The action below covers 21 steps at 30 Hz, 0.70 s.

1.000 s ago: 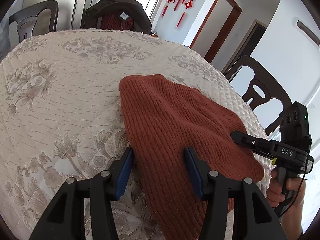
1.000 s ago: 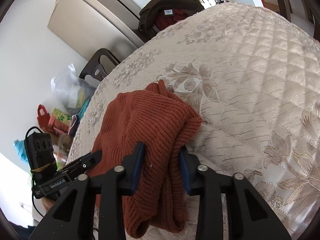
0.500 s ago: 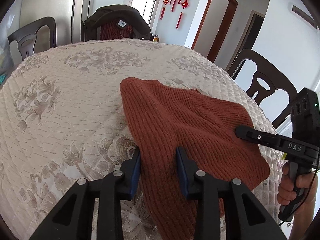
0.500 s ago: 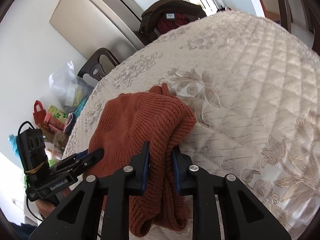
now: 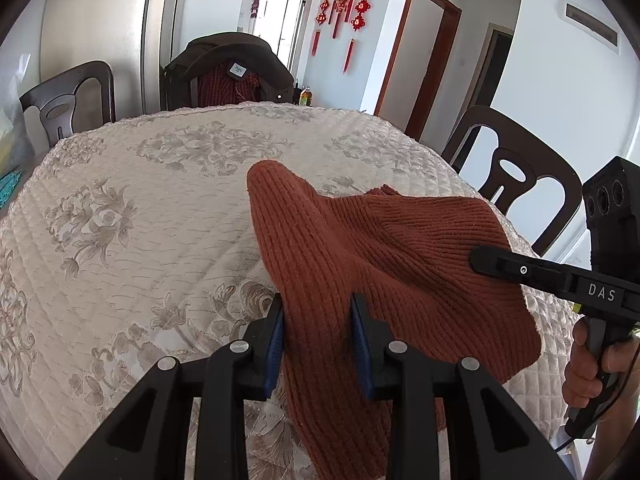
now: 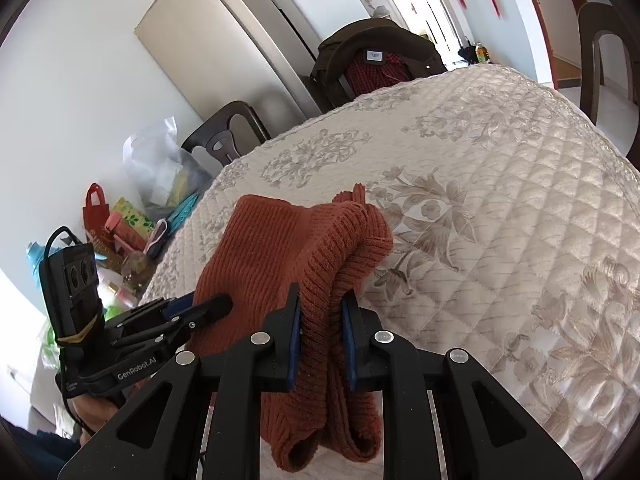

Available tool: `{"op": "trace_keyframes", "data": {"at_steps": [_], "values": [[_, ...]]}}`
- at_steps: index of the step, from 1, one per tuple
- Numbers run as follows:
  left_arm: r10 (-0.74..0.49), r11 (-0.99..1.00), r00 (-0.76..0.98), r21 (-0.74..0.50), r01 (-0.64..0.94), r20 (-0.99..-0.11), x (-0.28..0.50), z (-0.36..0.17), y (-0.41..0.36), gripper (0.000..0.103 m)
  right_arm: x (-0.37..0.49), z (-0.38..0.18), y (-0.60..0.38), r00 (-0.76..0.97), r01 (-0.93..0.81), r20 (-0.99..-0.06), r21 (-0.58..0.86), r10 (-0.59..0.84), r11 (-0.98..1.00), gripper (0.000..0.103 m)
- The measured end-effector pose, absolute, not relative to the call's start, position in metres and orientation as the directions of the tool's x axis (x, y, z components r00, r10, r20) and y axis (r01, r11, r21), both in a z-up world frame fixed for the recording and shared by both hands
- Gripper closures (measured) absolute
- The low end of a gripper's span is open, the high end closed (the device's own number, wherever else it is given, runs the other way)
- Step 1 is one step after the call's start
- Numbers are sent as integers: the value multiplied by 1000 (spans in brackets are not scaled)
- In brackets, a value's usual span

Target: Fold small clothes

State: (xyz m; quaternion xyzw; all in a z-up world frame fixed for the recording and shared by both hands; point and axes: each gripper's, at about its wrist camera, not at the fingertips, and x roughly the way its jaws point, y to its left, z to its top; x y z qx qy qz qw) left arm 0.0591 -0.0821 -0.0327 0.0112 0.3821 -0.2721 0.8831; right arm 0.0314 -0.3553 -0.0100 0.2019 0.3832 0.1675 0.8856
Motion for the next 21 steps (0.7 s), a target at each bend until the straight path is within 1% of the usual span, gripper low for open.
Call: {"op": "trace_keyframes", "data": {"at_steps": [12,15,21], "values": [[-461,868,570,-210,451,-680,65,-34,-51,70,41,-9,-328,620,-190,-609,497,496,847,85],[-448,880,586,-217,423,-675,72,-32,-32,70,51,-10,-313,603,-216,-603,507,523,834,85],[-398,909,633,-190,372,-664,90,-23,3,70,82,-18,-280,548,-268,-586,553,597,789,85]]}}
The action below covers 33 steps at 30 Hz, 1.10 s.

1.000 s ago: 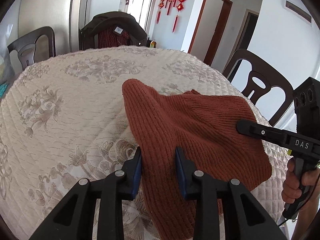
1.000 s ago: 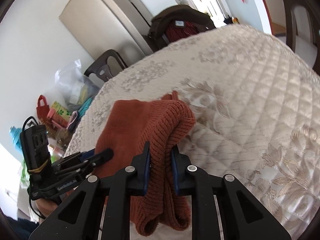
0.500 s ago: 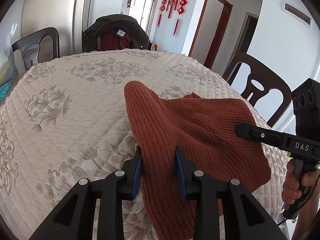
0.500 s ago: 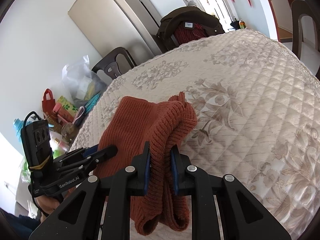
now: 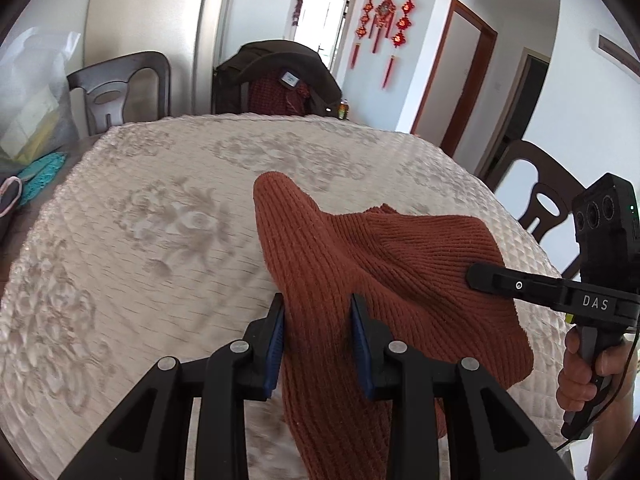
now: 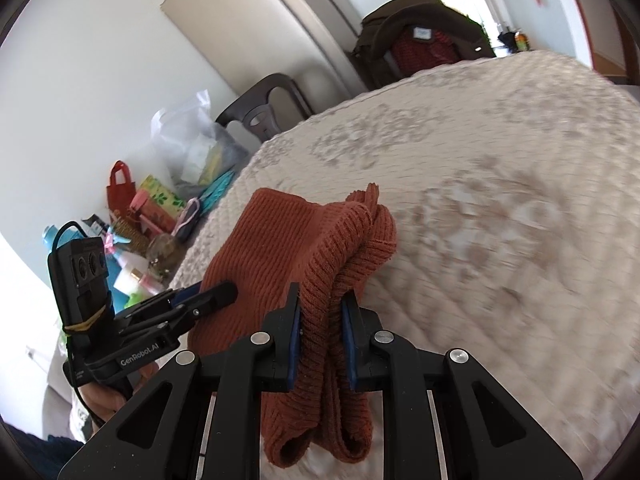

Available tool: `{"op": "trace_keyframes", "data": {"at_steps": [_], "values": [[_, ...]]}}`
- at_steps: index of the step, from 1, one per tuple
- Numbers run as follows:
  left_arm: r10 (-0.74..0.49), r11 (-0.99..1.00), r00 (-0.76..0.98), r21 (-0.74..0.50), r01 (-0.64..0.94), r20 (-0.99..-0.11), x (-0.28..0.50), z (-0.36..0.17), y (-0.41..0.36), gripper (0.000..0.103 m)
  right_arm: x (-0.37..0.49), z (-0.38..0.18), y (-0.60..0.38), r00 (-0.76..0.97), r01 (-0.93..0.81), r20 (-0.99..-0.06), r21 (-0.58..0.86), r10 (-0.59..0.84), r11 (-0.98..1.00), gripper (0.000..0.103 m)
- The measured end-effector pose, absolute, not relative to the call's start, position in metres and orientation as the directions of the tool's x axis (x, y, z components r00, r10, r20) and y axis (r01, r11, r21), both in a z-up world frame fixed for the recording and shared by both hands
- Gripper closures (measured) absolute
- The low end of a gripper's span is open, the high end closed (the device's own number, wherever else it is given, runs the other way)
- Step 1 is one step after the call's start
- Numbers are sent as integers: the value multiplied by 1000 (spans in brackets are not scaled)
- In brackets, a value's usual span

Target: Fold small clothes

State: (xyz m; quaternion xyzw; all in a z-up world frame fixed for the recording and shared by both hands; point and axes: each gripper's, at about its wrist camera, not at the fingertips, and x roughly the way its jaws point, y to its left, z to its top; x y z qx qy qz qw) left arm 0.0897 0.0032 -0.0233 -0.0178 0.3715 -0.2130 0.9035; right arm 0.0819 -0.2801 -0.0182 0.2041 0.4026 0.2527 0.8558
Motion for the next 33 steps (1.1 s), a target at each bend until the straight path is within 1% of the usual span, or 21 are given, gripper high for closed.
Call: {"op": "trace_keyframes", "data": {"at_steps": [8,16,19,23,24,26,28,30,33], "values": [[-352,934,679,-192,302,-644,121,-11,51,70,123,-16,-230,498,-342,-564,571,659,747,85],[-320,946,704,-175,272,-634,152,-6,79,70,160,-20,-198,471,-361,-555,588,685,724,85],[-312,949,696,-179,258,-647,166,-16,87,70,170,-28,-192,467,-347,-559,596,685,724,85],[-262,964,653,-165,207,-711,184,-51,95,70,188,-53,-193,447,-294,-599,604,665,741,84],[-267,963,643,-178,201,-718,186,-58,99,68,191,-60,-195,440,-277,-614,602,656,749,82],[-306,952,642,-237,195,-703,183,-59,108,66,192,-64,-199,430,-263,-619,610,657,747,78],[-308,951,651,-250,183,-694,179,-52,112,67,187,-57,-202,450,-274,-628,580,635,767,77],[-281,959,683,-217,181,-675,171,-42,111,67,181,-43,-204,491,-288,-641,519,589,805,77],[-295,955,712,-213,206,-638,168,-27,106,67,178,-27,-204,556,-311,-625,456,548,834,77]]}}
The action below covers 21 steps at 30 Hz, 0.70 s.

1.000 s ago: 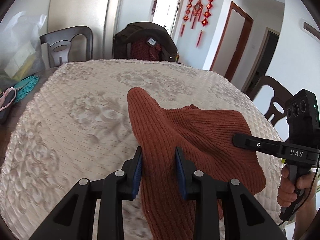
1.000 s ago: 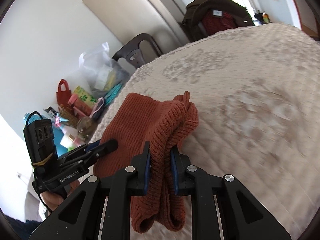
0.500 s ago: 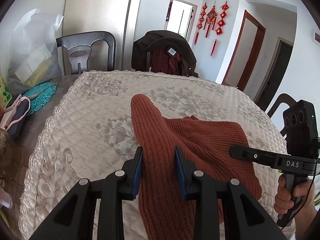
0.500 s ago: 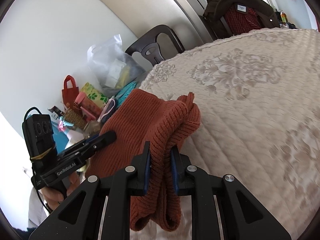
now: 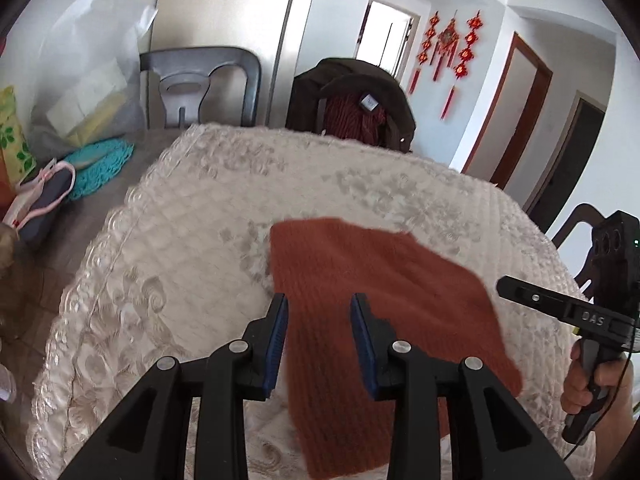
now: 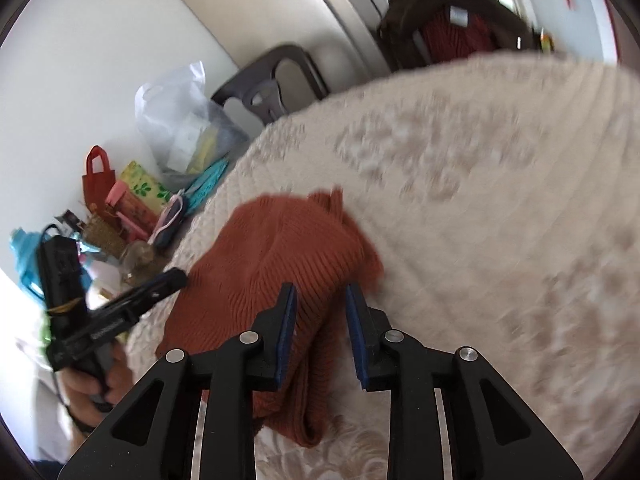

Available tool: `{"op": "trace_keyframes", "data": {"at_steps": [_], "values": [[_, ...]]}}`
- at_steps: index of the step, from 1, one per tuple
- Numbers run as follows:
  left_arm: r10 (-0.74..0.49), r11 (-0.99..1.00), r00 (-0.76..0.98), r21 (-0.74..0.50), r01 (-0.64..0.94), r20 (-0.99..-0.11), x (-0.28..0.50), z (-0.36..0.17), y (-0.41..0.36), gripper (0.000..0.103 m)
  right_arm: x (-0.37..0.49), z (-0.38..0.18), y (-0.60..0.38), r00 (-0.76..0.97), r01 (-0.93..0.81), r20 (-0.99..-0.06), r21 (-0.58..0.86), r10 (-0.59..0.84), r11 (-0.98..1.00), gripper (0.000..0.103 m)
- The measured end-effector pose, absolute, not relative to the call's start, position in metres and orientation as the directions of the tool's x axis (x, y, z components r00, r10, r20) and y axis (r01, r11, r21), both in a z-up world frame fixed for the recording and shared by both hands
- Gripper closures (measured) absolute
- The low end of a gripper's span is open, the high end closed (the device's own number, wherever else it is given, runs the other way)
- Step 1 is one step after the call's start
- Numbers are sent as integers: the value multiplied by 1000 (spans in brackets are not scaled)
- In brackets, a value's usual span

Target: Fold small clothes

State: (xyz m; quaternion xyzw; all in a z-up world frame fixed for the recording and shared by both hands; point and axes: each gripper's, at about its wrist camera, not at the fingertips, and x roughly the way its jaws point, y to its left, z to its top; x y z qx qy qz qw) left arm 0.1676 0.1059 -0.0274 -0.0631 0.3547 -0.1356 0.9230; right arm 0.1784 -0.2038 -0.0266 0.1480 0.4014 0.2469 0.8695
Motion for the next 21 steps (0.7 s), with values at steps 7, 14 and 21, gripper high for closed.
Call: {"op": "trace_keyframes", "data": {"at_steps": [7,14,21], "values": [[-268,963,661,-166,214,-701,194,-52,81,67,211,-53,-178,486,-328,-740,338,464,882,87],[-280,960,696,-179,216,-661,153,-34,86,67,170,-24,-185,534,-377,-700,306,475,874,88],[-248,968,692,-149,201,-678,111,-45,81,67,110,-27,-155,489,-517,-716,222,498,827,88]]}}
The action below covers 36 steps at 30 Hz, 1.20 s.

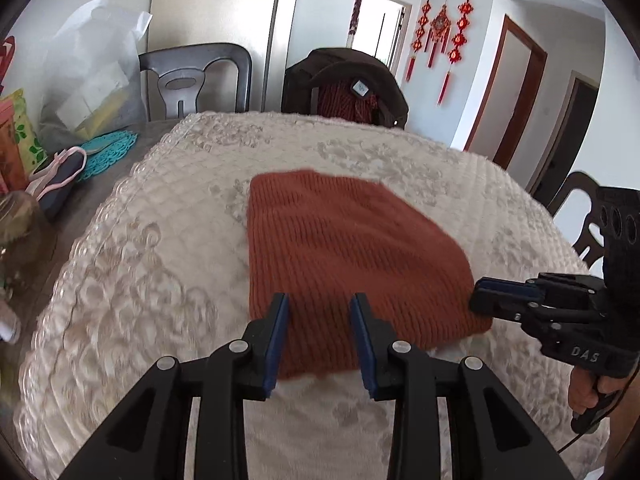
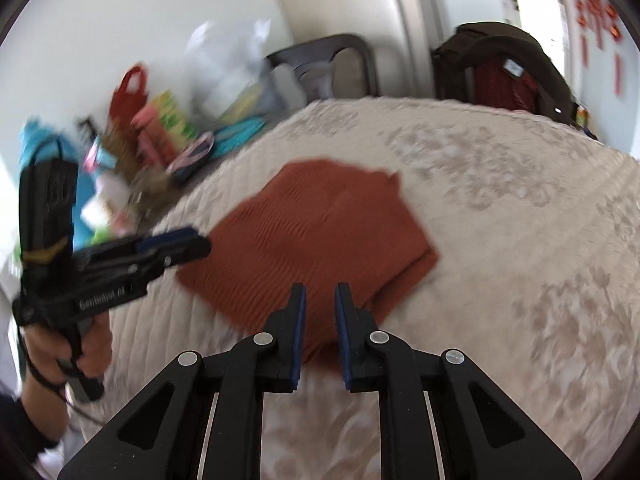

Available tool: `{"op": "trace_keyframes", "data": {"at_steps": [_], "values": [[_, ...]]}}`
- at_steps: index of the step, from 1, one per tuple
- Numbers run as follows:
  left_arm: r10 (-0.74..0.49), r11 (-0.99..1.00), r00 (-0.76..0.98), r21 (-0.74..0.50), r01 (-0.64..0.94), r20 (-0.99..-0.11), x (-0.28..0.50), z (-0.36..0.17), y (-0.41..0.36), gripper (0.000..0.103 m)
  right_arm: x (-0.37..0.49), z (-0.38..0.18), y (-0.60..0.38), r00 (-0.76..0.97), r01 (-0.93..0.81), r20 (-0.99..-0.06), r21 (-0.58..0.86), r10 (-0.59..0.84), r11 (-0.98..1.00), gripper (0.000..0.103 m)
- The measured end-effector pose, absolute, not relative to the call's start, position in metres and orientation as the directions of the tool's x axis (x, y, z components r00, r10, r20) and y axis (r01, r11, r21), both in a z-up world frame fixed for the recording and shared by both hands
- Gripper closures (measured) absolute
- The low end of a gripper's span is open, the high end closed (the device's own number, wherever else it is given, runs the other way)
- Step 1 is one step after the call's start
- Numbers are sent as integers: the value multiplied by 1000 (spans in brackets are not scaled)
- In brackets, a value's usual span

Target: Fold small clothes

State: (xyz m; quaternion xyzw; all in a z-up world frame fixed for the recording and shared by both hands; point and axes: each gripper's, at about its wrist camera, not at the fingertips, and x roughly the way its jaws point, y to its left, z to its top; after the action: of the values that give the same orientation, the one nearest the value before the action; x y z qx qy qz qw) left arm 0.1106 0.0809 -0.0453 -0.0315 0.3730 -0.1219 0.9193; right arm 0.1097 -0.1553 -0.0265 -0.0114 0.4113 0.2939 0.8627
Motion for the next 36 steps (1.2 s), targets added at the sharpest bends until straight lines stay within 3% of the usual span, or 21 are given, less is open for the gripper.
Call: {"op": "trace_keyframes", "data": {"at_steps": [2,18,22,36], "values": [[-222,974,677,-124,191,-702,110,-57,76,67,112,-41,-153,492,-503,-748,173,445,847,88],[-166,986,685,-96,139,-709,93,-49,72,67,91,-34,-168,500,-490,-745,176,441,854,81],[-163,986,689,-92,139,-706,82,-46,70,67,80,-29,-171,505,-500,-740,167,444,849,71],[-115,992,679,-54,111,-725,69,-55,75,63,66,-35,-172,503,-488,-748,168,433,857,70]]}}
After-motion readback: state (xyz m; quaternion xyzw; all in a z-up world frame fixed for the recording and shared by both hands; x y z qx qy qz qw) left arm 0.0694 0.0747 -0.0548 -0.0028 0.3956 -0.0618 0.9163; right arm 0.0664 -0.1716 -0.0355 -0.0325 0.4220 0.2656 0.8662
